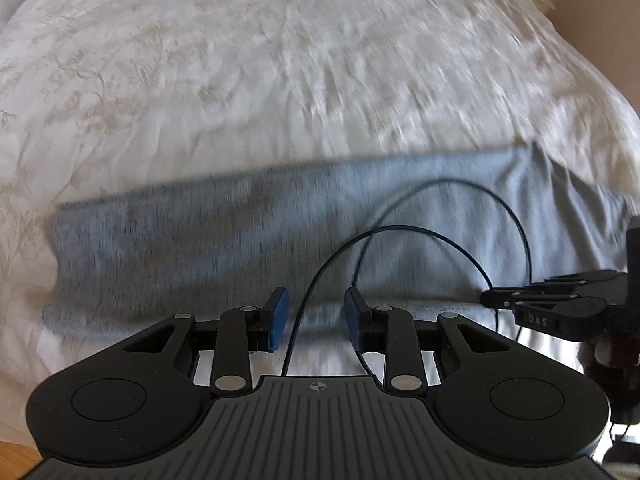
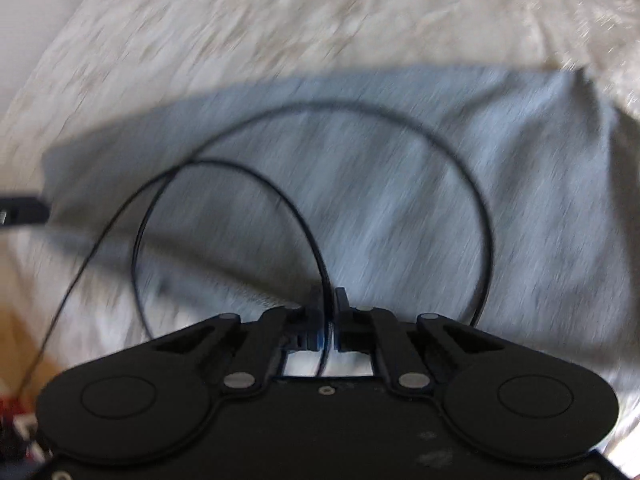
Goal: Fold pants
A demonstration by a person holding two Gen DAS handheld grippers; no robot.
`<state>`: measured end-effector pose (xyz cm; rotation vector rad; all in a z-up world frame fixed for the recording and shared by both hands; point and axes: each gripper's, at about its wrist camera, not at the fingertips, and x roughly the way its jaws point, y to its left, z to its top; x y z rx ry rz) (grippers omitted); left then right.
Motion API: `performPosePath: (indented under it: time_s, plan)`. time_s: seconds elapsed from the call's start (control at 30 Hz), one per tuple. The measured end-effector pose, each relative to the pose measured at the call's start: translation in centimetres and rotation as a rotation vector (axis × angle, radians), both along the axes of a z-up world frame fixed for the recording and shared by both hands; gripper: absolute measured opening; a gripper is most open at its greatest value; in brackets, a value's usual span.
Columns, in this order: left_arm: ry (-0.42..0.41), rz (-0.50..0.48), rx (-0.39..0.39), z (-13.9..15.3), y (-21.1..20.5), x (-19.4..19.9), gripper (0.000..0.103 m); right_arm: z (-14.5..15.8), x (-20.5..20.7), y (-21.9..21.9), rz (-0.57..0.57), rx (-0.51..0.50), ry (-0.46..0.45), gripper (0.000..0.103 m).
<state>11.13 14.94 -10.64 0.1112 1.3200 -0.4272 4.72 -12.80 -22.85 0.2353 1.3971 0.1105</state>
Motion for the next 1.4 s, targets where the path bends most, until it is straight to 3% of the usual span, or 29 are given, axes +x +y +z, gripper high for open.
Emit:
performPosePath:
  time_s: [0.13, 0.23, 0.3, 0.4, 0.53, 0.67, 0.77, 0.93, 1.03, 1.13, 1.23, 1.4]
  plan:
    - [0.053, -0.073, 0.022, -0.2, 1.8, -2.1, 0.030, 0.0, -3.6, 2.0, 0.086, 0.013, 0.068, 0.008]
    - [0.097, -0.076, 0.029, -0.2, 3.3, -2.8, 0.030, 0.6, -4.0, 2.0, 0.080, 0.013, 0.075, 0.015]
    - [0.097, -0.047, 0.029, 0.1, 4.4, -2.7, 0.030, 2.0, -3.3, 1.1, 0.019, 0.036, 0.023, 0.050]
    - [0.054, 0.014, 0.048, 0.4, 5.1, -1.8, 0.030, 3.6, -1.5, -0.8, -0.104, 0.014, -0.094, 0.047]
    - [-0.011, 0.139, 0.033, 0.6, 4.7, 0.2, 0.030, 2.4, 2.7, -3.0, -0.241, -0.026, -0.153, 0.037]
    - [-0.074, 0.240, 0.052, 0.2, 2.9, 1.5, 0.030, -0.6, 5.8, -3.6, -0.206, -0.039, -0.099, 0.035]
    - [-0.070, 0.278, 0.050, -0.5, 1.3, 1.9, 0.030, -1.4, 4.9, -2.9, -0.109, -0.010, -0.055, 0.035]
    - [-0.033, 0.261, 0.053, -2.2, -1.8, 2.3, 0.030, -1.2, 0.7, -0.5, 0.066, 0.083, 0.019, 0.034]
    - [-0.035, 0.216, 0.077, -3.4, -4.2, 2.6, 0.030, -0.1, -0.9, -0.7, 0.104, 0.048, -0.035, 0.032]
    - [-0.047, 0.179, 0.098, -4.5, -6.3, 2.8, 0.030, 1.6, -0.5, -4.1, -0.012, 0.057, -0.128, 0.032]
    - [-0.034, 0.156, 0.134, -5.8, -7.6, 3.0, 0.030, 2.9, 0.7, -8.4, -0.128, -0.011, -0.188, 0.033]
    - [0.072, 0.135, 0.217, -8.9, -7.2, 2.4, 0.030, 2.6, 5.0, -16.0, -0.252, -0.103, -0.211, 0.034]
